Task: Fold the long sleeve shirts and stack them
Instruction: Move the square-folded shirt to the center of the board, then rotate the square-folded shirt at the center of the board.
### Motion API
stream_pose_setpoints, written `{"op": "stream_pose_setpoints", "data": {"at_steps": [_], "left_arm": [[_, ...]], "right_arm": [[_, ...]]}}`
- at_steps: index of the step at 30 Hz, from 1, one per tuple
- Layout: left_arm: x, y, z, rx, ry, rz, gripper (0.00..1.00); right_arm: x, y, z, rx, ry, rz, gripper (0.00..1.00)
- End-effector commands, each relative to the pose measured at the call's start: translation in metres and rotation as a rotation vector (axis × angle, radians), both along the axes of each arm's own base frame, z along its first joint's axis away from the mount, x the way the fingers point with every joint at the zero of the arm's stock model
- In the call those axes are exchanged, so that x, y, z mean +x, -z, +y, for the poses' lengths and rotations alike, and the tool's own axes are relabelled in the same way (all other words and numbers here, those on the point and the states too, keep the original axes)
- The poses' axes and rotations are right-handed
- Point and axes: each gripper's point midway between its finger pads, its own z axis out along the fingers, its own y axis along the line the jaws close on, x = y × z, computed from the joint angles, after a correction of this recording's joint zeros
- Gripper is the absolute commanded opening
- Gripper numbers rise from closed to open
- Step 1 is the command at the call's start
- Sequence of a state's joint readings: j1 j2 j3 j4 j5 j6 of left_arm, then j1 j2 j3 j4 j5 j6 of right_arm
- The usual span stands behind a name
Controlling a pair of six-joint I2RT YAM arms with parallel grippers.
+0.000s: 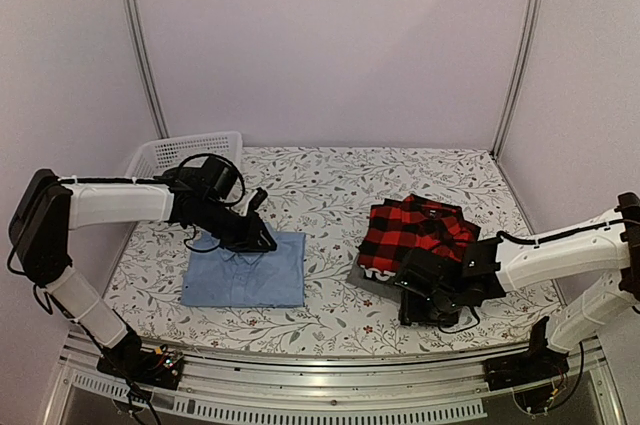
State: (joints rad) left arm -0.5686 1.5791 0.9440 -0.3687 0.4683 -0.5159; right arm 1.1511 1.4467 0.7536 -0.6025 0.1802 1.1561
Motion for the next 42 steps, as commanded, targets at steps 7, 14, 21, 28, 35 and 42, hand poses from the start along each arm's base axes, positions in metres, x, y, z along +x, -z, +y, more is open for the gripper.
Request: {"op": "stream_pose_setpoints", "data": {"at_steps": [7, 14, 21, 28, 35, 42], "left_arm": [[0.006, -0.005, -0.01, -0.026, 0.026, -0.027, 0.21], [0.005, -0.005, -0.006, -0.011, 0.018, -0.028, 0.21], [0.006, -0.006, -0.003, 0.0, 0.009, -0.034, 0.21], [0.009, -0.011, 0.006, 0.021, -0.031, -0.054, 0.21], [0.025, -0.023, 0.041, 0.065, -0.17, -0.116, 0.22], [0.03, -0.029, 0.103, 0.173, -0.385, -0.183, 0.23]], "right_arm": [[-0.015, 0.025, -0.04, 0.018, 0.153, 0.055, 0.15], [0.006, 0.044, -0.071, 0.01, 0.274, 0.056, 0.08], [0.057, 0.036, -0.105, 0.069, 0.371, -0.032, 0.11], [0.087, 0.017, -0.117, 0.041, 0.358, -0.094, 0.19], [0.081, -0.017, -0.096, 0.083, 0.242, -0.135, 0.33], [0.071, -0.065, -0.024, 0.205, 0.095, -0.21, 0.42]]}}
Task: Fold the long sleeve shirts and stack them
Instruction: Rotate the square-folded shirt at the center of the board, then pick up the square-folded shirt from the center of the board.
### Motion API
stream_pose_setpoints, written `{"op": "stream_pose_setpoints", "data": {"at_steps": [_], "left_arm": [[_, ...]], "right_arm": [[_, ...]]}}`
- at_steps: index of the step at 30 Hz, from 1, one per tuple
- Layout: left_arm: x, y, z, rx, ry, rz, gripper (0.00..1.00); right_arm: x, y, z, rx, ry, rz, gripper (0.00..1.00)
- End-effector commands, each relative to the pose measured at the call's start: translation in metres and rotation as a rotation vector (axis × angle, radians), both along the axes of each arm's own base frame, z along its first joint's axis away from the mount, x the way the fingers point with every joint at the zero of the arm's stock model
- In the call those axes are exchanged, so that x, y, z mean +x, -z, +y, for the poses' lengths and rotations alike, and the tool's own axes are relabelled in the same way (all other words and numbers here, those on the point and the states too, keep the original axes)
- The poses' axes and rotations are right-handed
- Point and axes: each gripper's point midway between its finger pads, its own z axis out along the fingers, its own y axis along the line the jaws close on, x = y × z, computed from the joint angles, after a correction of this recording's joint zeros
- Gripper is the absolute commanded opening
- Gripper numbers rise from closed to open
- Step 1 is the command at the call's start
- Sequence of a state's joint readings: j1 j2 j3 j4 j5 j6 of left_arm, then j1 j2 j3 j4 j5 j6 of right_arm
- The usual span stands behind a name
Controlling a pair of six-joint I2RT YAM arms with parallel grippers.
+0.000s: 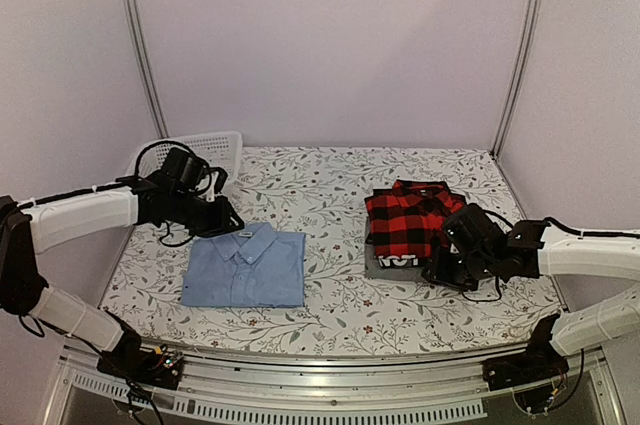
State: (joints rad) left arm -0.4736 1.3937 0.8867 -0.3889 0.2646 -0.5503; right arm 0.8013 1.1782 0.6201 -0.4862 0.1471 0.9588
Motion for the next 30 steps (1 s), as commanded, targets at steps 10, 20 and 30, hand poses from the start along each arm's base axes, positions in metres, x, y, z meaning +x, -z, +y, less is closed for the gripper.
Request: {"op": "stream_pose_setpoints", "data": {"at_steps": [10, 20, 30], "left_arm": [[-0.022, 0.021, 0.128, 0.159, -0.491, -0.013, 0.23], [-0.039, 0.064, 0.161, 0.051, -0.658, 0.081, 0.5], [-0.041, 0.066, 0.117, -0.226, -0.534, 0.042, 0.7]], "right_arm": [[0.03, -0.064, 0.172, 0.168, -0.304, -0.145, 0.58], [0.057, -0.048, 0.256, 0.198, -0.48, -0.149, 0.62], [0.062, -0.014, 0.276, 0.18, -0.544, -0.107, 0.65]]}}
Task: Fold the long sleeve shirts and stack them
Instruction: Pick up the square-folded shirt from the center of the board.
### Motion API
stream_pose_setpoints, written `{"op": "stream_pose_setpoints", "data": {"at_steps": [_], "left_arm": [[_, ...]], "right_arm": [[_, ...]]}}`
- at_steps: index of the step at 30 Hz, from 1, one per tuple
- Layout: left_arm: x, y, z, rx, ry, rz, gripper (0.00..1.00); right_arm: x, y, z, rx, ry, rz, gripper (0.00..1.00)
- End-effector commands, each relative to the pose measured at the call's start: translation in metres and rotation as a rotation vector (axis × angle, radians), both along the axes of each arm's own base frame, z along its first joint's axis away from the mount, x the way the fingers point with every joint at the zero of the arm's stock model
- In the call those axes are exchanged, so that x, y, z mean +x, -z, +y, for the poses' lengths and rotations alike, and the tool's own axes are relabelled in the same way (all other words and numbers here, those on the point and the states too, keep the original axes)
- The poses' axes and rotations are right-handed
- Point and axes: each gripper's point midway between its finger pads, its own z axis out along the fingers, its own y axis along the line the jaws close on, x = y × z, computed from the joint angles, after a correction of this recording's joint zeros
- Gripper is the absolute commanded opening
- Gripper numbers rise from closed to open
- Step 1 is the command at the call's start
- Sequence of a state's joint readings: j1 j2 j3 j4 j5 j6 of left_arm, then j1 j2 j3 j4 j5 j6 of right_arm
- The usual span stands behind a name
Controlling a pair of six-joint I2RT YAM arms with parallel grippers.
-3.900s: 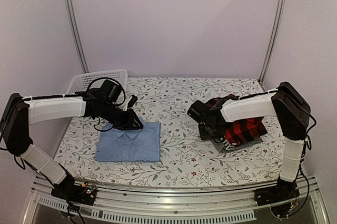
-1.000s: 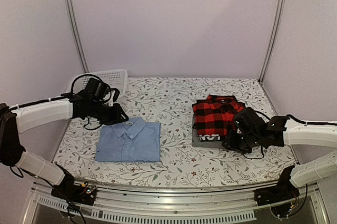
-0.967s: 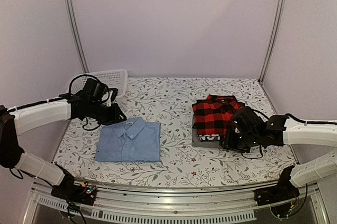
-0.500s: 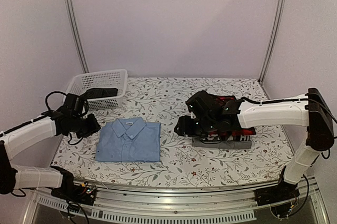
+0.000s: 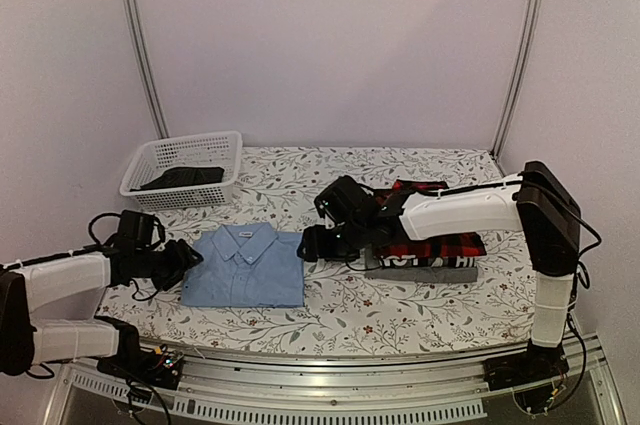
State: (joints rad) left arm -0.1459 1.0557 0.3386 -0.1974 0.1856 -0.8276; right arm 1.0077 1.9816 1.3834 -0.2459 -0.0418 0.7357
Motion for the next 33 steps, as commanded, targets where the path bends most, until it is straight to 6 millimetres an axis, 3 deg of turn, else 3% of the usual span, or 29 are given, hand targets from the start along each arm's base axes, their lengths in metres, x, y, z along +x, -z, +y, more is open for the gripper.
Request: {"op": "stream_pose_setpoints", "data": {"at_steps": [1, 14, 19, 22, 28, 33], "left_arm": [[0.008, -0.018, -0.023, -0.128, 0.043, -0.106, 0.7], [-0.002, -0.023, -0.085, -0.155, 0.155, -0.061, 0.69], [-0.002, -0.022, -0.055, 0.048, 0.12, -0.016, 0.69], [-0.001, -0.023, -0.046, 0.066, 0.124, -0.007, 0.68], [0.004, -0.015, -0.048, 0.065, 0.201, 0.025, 0.58], [-0.003, 0.004, -0.05, 0.076, 0.231, 0.109, 0.54]], "right_arm": [[0.002, 0.005, 0.014, 0.017, -0.049, 0.0, 0.66], [0.034, 0.033, -0.009, -0.021, 0.01, 0.017, 0.69], [0.045, 0.036, -0.019, -0.08, 0.034, -0.007, 0.71], [0.05, 0.04, -0.02, -0.103, 0.028, -0.011, 0.72], [0.051, 0.048, -0.013, -0.13, 0.012, -0.002, 0.72], [0.05, 0.057, -0.01, -0.178, 0.001, -0.002, 0.72]]}}
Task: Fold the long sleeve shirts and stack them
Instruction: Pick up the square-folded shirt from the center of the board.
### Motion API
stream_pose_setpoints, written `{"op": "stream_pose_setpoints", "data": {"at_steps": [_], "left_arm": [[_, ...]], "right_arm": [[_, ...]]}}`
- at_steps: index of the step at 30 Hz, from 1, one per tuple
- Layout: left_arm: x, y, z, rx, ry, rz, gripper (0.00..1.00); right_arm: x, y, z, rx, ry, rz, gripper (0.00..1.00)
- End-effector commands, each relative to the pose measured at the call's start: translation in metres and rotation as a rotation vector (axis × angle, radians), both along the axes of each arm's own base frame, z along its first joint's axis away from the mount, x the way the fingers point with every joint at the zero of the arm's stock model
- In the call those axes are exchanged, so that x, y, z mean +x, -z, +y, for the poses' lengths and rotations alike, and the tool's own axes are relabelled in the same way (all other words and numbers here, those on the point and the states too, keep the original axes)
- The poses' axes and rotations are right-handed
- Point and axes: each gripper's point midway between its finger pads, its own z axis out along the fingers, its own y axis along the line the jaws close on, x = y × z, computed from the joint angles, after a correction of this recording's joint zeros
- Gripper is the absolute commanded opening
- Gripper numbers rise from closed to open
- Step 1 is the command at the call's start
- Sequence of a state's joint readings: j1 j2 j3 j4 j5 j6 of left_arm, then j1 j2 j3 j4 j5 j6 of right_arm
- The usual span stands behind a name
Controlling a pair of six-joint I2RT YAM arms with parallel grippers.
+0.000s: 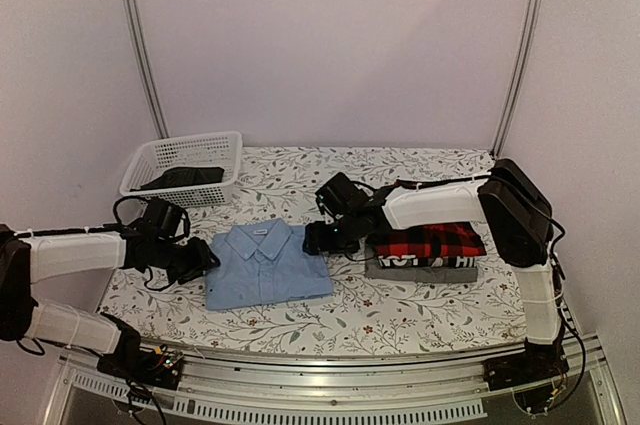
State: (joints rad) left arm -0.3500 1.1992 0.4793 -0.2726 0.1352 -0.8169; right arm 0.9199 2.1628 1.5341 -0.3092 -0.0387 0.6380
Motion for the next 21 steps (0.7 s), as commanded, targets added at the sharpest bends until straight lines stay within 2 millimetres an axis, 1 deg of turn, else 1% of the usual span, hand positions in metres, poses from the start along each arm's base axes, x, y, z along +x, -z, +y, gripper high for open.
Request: {"op": "stream_pose_setpoints", "data": {"at_steps": [1, 2, 7, 9, 13, 16, 18, 21], "left_arm": [[-0.006, 0.01, -0.001, 0.015, 0.044, 0.055, 0.53], [-0.007, 0.012, -0.001, 0.014, 0.042, 0.06, 0.53], [-0.008, 0.021, -0.004, 0.018, 0.049, 0.084, 0.51], [-0.008, 0.025, -0.003, 0.038, 0.05, 0.094, 0.5], [-0.011, 0.037, -0.003, 0.069, 0.055, 0.128, 0.45], [-0.013, 0.045, -0.005, 0.077, 0.058, 0.146, 0.39], [-0.013, 0.048, -0.008, 0.078, 0.065, 0.152, 0.33], [-0.013, 0.048, -0.012, 0.075, 0.077, 0.156, 0.2]], "right_arm": [[0.0, 0.016, -0.002, -0.092, -0.005, -0.012, 0.71], [0.002, 0.016, -0.002, -0.105, 0.0, -0.021, 0.71], [-0.001, 0.032, -0.002, -0.167, -0.004, -0.017, 0.69], [-0.003, 0.035, 0.001, -0.177, -0.01, -0.018, 0.67], [-0.008, 0.043, 0.009, -0.199, -0.025, -0.013, 0.64], [-0.009, 0.048, 0.012, -0.209, -0.027, -0.014, 0.6], [-0.009, 0.048, 0.014, -0.206, -0.028, -0.014, 0.56], [-0.007, 0.045, 0.02, -0.194, -0.036, -0.017, 0.47]]}}
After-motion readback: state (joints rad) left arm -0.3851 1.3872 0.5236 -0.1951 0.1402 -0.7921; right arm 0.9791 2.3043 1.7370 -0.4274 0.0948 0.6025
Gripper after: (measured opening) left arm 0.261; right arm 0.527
